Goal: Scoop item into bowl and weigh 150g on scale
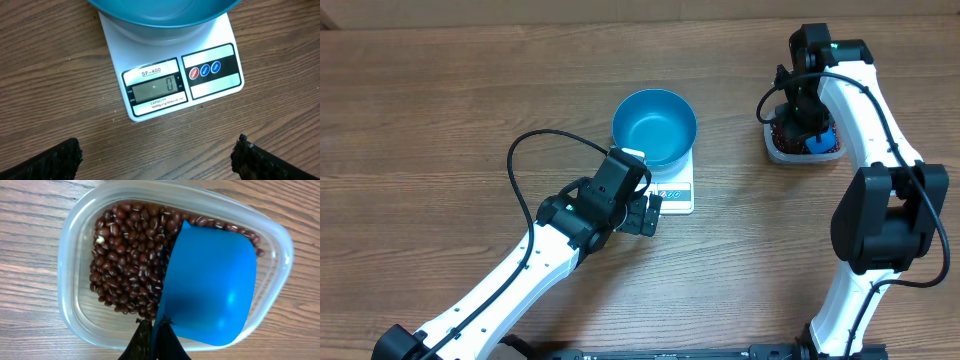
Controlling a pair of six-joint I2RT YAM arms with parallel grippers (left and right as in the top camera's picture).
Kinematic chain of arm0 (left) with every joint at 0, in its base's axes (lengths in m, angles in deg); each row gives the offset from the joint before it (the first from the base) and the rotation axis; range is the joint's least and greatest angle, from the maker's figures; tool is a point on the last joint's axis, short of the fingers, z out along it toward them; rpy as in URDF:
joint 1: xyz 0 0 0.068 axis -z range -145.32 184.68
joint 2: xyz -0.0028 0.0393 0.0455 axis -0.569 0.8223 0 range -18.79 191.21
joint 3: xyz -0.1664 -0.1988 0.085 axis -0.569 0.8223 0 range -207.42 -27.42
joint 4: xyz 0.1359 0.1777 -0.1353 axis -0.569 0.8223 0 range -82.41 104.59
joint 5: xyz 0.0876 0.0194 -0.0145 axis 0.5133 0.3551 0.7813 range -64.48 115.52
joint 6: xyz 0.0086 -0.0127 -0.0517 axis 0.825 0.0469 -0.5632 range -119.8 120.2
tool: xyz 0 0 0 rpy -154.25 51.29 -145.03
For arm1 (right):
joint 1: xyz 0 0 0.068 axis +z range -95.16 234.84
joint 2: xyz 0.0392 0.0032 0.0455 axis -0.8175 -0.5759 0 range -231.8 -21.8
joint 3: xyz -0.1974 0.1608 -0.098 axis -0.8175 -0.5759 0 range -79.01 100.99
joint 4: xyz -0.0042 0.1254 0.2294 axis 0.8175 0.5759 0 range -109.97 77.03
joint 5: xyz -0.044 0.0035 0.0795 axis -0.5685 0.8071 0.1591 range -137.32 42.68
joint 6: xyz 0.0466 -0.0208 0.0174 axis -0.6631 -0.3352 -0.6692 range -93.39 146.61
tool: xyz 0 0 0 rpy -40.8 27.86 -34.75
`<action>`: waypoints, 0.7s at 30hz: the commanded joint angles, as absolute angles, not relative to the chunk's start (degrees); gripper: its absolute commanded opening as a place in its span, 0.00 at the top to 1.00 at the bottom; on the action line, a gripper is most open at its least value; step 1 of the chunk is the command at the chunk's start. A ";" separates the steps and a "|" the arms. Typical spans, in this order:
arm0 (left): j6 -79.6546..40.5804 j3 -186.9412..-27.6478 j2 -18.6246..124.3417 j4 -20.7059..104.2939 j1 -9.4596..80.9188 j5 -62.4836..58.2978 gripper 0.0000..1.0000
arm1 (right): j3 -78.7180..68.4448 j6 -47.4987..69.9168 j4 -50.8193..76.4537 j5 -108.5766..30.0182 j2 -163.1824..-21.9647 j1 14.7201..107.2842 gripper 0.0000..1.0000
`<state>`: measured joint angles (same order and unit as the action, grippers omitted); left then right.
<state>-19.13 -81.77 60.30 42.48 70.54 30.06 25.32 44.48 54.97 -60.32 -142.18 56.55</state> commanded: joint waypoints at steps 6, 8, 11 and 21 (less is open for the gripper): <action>-18.21 -81.11 59.97 42.48 70.32 30.54 0.00 | 21.69 43.62 52.28 -55.79 -146.35 54.94 0.96; -18.21 -81.11 59.97 42.48 70.32 30.54 0.01 | 21.69 42.55 52.00 -55.79 -146.35 54.91 0.96; -18.21 -81.11 59.97 42.48 70.32 30.54 0.00 | 21.63 40.10 51.08 -55.79 -146.35 54.72 0.96; -18.21 -81.11 59.97 42.48 70.32 30.54 0.00 | 21.43 38.31 49.66 -51.57 -146.35 54.72 0.96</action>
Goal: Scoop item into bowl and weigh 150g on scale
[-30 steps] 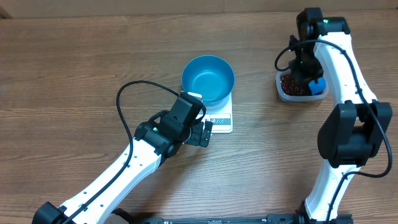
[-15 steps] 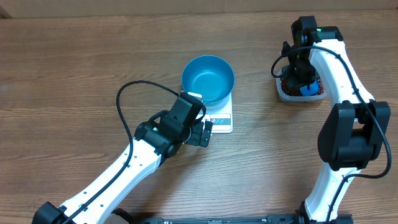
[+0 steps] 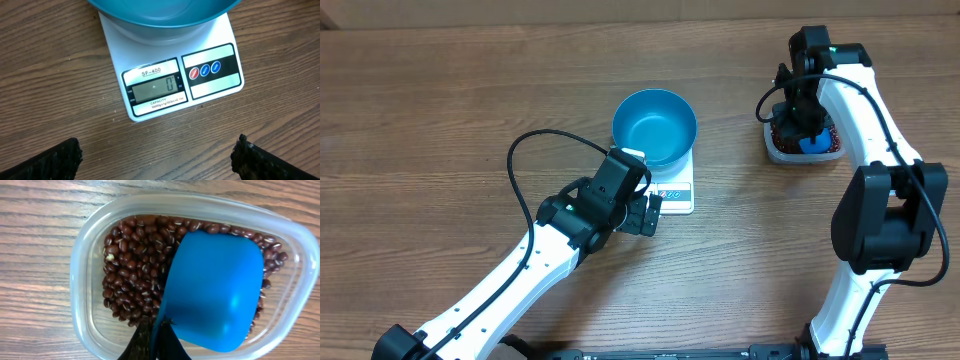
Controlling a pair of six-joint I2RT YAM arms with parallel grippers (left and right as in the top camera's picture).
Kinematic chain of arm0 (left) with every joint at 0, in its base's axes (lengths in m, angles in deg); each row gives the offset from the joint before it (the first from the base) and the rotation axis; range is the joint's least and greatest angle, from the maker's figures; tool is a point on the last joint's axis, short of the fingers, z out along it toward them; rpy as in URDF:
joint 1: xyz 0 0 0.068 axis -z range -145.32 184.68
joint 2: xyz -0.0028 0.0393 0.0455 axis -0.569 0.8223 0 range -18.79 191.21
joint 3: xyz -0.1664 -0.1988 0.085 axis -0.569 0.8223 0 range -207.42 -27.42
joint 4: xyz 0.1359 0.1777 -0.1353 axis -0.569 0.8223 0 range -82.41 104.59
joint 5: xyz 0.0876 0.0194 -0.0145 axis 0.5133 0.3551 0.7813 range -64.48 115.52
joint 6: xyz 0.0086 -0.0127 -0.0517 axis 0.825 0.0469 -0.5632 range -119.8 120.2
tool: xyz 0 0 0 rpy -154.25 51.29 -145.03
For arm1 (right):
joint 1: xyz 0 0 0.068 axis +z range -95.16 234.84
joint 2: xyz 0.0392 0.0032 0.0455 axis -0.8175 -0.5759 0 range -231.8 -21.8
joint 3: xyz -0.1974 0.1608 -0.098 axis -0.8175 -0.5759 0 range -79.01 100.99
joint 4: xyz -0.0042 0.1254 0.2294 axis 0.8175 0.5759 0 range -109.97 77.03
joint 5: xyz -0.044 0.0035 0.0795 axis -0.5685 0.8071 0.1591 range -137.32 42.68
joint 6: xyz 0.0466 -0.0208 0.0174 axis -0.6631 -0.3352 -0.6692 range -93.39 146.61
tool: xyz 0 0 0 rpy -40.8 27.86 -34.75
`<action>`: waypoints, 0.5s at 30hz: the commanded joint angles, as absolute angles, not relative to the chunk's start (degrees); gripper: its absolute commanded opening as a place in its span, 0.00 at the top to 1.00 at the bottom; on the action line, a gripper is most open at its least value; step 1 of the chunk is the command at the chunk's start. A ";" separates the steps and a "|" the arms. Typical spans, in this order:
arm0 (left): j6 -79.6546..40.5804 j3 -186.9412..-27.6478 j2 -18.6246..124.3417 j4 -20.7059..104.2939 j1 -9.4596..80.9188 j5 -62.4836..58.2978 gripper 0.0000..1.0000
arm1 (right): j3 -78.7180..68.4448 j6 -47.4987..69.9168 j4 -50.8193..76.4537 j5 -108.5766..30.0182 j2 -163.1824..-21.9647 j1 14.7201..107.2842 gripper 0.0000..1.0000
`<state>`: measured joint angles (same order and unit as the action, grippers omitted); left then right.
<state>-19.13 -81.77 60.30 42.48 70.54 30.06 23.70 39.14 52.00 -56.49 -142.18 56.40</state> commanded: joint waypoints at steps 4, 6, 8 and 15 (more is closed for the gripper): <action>-18.21 -81.11 59.97 42.48 70.32 30.54 0.00 | 21.43 36.83 48.98 -49.69 -146.35 54.72 0.96; -18.21 -81.11 59.97 42.48 70.32 30.54 0.00 | 21.43 35.69 48.78 -49.50 -146.35 54.72 0.96; -18.21 -81.11 59.97 42.46 70.32 30.54 0.00 | 21.45 35.49 48.85 -48.73 -146.33 54.72 0.96; -18.21 -81.11 59.97 42.48 70.32 30.54 0.00 | 21.96 35.30 48.87 -43.38 -146.33 53.87 0.96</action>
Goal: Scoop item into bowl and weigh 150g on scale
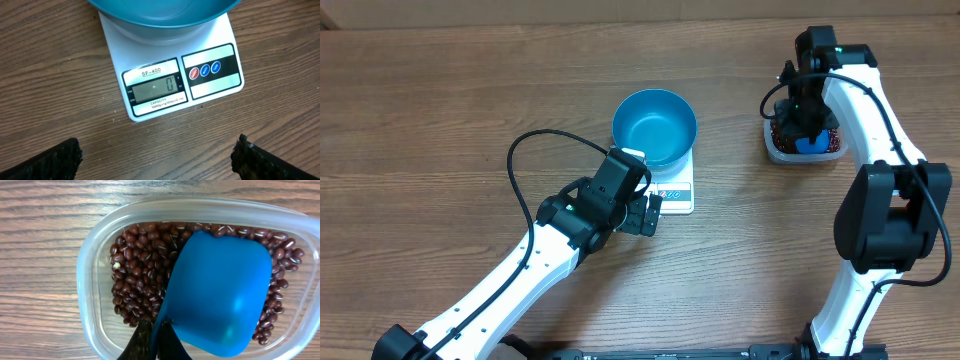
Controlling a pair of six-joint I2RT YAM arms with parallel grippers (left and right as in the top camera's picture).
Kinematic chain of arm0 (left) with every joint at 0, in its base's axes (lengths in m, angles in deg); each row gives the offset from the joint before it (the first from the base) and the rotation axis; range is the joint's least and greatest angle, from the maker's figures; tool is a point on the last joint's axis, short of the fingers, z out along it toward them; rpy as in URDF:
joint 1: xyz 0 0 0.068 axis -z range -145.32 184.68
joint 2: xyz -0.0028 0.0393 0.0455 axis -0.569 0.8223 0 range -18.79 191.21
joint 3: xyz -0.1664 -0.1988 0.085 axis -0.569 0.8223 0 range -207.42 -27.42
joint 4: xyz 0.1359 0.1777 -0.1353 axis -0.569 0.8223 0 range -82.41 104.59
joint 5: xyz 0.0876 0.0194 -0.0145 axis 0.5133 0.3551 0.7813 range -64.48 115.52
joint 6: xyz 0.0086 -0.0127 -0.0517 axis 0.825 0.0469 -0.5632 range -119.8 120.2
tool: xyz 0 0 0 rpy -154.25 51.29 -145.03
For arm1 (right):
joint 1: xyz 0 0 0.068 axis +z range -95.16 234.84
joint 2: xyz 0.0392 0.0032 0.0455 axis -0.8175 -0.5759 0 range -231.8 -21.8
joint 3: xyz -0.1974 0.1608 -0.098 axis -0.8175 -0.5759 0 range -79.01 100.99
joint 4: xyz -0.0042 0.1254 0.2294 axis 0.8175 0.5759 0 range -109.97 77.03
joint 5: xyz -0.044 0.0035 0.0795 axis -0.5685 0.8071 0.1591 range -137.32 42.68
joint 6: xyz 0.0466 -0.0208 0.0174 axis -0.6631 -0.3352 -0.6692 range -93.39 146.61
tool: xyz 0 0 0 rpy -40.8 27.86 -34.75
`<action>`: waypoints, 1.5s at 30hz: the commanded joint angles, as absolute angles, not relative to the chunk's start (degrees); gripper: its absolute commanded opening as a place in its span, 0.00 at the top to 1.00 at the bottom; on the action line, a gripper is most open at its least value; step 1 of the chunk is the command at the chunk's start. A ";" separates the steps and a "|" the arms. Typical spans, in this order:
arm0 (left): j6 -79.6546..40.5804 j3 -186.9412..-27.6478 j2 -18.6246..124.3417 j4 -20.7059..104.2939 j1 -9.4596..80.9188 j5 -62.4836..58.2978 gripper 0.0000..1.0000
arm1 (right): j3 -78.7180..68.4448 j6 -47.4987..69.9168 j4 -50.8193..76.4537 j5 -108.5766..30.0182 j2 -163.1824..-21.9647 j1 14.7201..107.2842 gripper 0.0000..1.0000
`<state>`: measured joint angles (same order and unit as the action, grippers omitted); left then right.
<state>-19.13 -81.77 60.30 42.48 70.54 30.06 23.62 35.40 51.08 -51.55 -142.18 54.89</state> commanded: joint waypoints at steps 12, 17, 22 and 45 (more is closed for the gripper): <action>-18.21 -81.11 59.97 42.48 70.32 30.54 0.00 | 22.00 35.65 48.87 -34.57 -146.22 49.63 0.96; -18.21 -81.11 59.97 42.48 70.32 30.54 0.00 | 22.00 35.67 49.05 -33.19 -146.22 48.84 0.96; -18.21 -81.11 59.97 42.48 70.32 30.54 0.00 | 22.00 36.06 49.11 -30.11 -146.22 47.53 0.96; -18.21 -81.11 59.97 42.48 70.32 30.54 0.00 | 21.98 40.43 50.79 -20.23 -146.22 41.82 0.96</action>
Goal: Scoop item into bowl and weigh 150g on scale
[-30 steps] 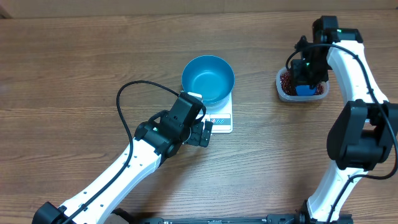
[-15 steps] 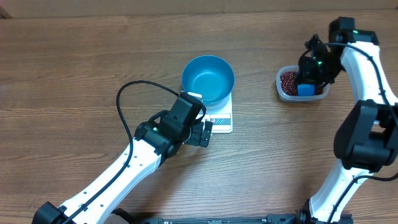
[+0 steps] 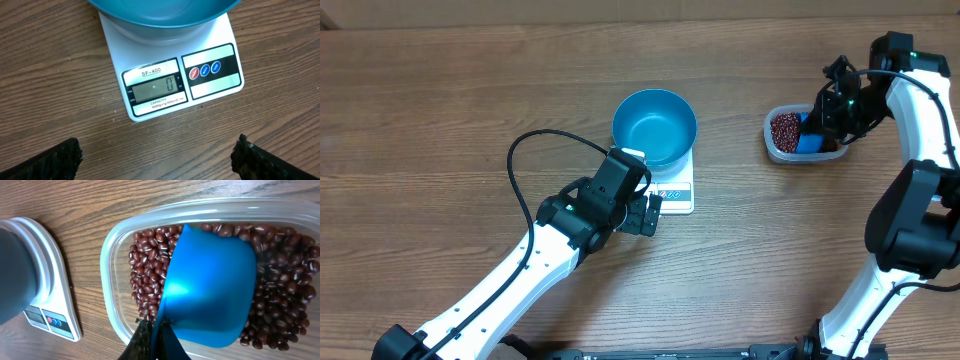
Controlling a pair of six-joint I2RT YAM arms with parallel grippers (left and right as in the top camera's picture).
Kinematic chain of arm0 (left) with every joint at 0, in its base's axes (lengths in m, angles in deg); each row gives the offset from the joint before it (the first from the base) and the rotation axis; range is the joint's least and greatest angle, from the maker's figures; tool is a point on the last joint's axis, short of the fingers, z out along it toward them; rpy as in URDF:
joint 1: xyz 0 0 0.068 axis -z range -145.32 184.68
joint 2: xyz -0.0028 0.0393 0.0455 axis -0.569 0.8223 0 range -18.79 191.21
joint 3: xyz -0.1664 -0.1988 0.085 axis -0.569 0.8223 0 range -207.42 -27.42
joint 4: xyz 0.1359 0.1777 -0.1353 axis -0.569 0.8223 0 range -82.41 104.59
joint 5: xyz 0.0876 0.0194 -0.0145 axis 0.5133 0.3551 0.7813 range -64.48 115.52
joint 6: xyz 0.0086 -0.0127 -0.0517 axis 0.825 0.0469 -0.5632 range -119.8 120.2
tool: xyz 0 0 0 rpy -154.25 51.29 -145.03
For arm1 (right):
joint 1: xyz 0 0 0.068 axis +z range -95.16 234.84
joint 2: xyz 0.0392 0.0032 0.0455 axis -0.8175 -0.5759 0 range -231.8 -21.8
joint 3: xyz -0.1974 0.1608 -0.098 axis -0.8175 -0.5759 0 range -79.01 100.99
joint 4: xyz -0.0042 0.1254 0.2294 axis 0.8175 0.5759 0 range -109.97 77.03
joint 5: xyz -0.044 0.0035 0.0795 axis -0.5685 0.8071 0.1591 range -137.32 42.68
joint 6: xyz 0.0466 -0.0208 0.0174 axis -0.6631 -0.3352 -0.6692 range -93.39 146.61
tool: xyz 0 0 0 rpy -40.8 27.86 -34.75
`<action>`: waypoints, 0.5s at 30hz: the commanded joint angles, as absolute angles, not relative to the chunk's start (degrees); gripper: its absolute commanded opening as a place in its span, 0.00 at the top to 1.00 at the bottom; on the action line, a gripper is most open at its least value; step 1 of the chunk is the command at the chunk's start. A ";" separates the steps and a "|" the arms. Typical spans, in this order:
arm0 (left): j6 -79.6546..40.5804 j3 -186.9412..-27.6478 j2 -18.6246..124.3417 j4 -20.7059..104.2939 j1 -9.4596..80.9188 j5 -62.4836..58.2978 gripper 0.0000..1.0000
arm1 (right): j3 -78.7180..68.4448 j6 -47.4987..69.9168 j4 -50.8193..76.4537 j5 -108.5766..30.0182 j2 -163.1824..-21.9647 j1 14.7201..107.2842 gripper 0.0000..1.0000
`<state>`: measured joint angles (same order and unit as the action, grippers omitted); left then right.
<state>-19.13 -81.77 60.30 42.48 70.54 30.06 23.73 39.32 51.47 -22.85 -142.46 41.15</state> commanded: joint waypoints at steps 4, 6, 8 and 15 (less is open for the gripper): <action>-18.21 -81.11 59.97 42.48 70.32 30.54 0.01 | 21.98 40.37 51.34 -20.25 -146.22 40.93 0.96; -18.21 -81.11 59.97 42.48 70.32 30.54 0.00 | 21.98 40.37 51.69 -20.23 -146.22 40.16 0.96; -18.21 -81.11 59.97 42.48 70.32 30.54 0.01 | 21.98 40.37 52.13 -20.21 -146.22 39.16 0.96; -18.21 -81.11 59.97 42.48 70.32 30.54 0.00 | 21.98 40.61 52.76 -15.95 -146.22 35.97 0.96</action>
